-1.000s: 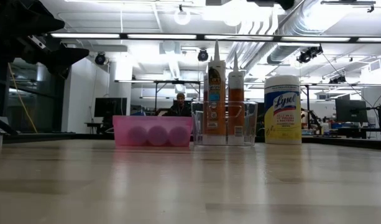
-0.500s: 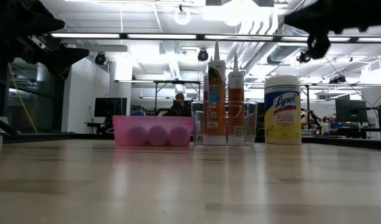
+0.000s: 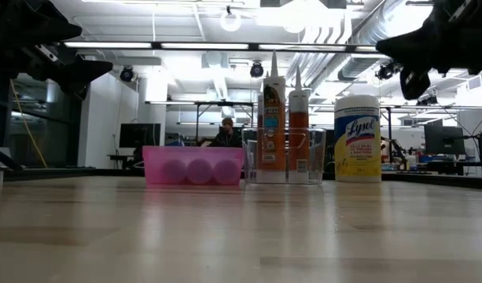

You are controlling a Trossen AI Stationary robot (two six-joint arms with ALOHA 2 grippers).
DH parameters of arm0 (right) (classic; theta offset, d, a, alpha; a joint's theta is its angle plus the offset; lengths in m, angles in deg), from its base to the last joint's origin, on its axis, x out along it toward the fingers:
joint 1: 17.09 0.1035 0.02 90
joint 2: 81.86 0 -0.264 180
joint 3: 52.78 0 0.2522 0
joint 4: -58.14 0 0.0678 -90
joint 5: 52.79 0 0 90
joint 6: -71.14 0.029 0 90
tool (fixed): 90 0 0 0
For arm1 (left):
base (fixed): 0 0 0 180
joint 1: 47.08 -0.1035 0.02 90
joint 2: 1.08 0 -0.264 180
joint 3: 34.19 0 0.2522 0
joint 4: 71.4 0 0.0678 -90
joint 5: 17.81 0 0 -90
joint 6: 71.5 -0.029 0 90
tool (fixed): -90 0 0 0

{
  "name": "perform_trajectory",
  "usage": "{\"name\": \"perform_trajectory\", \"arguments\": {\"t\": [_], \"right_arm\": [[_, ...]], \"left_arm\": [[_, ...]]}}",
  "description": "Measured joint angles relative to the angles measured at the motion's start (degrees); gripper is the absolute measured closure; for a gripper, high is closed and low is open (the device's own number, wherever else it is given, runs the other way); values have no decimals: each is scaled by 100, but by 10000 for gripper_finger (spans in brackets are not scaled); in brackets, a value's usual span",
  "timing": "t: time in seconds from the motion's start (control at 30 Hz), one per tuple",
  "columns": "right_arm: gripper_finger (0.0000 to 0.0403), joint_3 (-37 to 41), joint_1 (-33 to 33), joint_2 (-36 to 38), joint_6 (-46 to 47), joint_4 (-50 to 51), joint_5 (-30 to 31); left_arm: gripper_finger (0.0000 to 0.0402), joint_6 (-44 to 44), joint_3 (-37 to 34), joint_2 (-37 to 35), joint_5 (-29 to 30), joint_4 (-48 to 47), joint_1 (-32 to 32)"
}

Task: Pick & place silicon tubes, Sealant and Lysol wipes
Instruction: Return to Home Position

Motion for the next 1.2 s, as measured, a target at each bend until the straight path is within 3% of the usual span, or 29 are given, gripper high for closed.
{"name": "perform_trajectory", "arguments": {"t": [0.53,0.9,1.2], "right_arm": [[402,200,-146,76,-532,323,93],[402,203,-698,73,-557,1204,-427],[402,203,-723,66,-604,1860,-1071]], "left_arm": [[82,1,0,0,2,0,-1],[82,0,0,0,1,0,0],[82,2,0,0,1,1,0]]}}
